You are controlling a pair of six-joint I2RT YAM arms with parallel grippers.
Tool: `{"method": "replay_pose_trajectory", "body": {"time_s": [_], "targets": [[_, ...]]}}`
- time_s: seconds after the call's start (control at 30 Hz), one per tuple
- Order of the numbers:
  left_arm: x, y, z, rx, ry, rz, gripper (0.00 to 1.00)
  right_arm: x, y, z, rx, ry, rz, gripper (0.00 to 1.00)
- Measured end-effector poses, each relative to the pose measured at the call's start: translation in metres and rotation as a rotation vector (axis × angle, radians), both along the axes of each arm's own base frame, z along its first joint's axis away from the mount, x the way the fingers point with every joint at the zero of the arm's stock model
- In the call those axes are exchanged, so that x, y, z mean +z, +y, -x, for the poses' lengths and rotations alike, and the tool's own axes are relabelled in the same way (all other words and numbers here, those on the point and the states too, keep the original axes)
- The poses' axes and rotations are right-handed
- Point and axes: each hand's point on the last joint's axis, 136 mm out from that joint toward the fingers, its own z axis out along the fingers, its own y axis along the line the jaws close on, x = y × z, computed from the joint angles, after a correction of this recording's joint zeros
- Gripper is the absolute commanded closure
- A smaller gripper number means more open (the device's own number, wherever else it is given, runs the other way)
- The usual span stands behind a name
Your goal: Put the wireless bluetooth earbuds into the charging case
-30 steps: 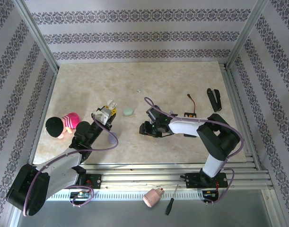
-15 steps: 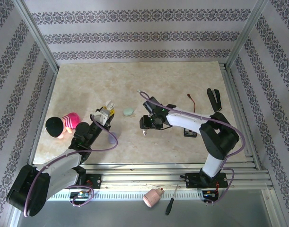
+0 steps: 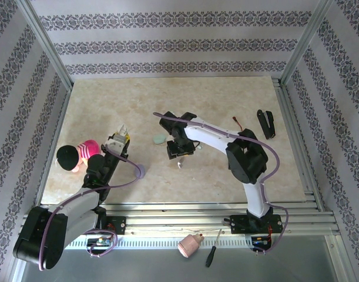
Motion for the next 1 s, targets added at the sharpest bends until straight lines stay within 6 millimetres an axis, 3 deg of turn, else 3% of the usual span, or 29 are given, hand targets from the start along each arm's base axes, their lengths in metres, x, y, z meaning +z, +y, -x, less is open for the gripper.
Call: {"method": "replay_pose_trajectory", "body": {"time_s": [0.53,1.0], "targets": [[-0.016,0.001,0.001,-0.008,0.012,0.001,1.0,-0.026,0.003,0.009,0.081,0.172,0.122,0.62],[-0.009,-0.001,0.006,-0.029,-0.021,0.01,1.0,-0.039,-0.001,0.011,0.158,0.236,0.178,0.62]]}}
